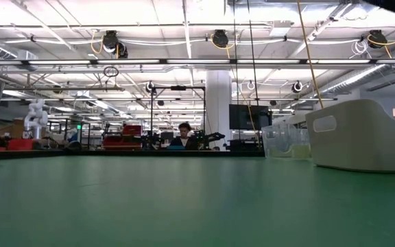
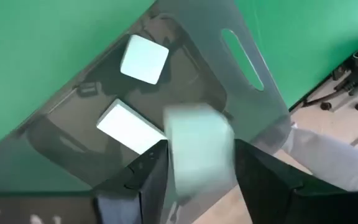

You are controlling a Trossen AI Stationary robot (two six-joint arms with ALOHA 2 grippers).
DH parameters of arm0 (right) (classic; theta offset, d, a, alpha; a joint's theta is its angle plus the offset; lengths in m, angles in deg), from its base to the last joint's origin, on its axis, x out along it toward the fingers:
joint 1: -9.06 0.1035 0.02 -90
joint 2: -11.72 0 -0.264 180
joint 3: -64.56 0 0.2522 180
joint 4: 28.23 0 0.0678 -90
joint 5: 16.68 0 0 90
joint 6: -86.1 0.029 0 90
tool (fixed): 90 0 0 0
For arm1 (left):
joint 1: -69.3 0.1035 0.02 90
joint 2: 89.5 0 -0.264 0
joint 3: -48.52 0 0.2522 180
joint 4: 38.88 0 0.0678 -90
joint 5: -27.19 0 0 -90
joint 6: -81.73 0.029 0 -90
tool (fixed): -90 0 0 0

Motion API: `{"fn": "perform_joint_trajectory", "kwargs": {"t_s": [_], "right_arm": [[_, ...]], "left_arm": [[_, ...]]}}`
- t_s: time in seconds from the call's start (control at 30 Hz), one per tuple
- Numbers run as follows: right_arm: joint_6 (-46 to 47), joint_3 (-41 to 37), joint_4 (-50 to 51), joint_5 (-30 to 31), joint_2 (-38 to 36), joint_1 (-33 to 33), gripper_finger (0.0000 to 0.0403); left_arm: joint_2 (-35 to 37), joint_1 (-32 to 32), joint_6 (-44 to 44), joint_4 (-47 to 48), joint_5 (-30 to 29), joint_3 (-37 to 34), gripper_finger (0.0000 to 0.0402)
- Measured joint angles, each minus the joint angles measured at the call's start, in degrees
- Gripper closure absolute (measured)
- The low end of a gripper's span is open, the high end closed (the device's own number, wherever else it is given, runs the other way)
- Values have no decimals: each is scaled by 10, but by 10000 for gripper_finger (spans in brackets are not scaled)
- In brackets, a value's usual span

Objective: Sort & place blocks by color
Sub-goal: Put the light blue block into the black bin, then return to Home Position

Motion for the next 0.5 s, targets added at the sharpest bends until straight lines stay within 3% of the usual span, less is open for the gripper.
{"fn": "perform_joint_trajectory", "kwargs": {"t_s": [0.27,0.4,0.5], "right_arm": [[45,-31,0,17,0,0,264],[6,-32,-7,75,0,0,264],[-41,-32,-22,75,-2,-5,264]], "left_arm": [[0,-5,4,2,-19,0,198],[5,-3,29,0,-47,0,202],[23,-2,49,0,-85,0,208]]}}
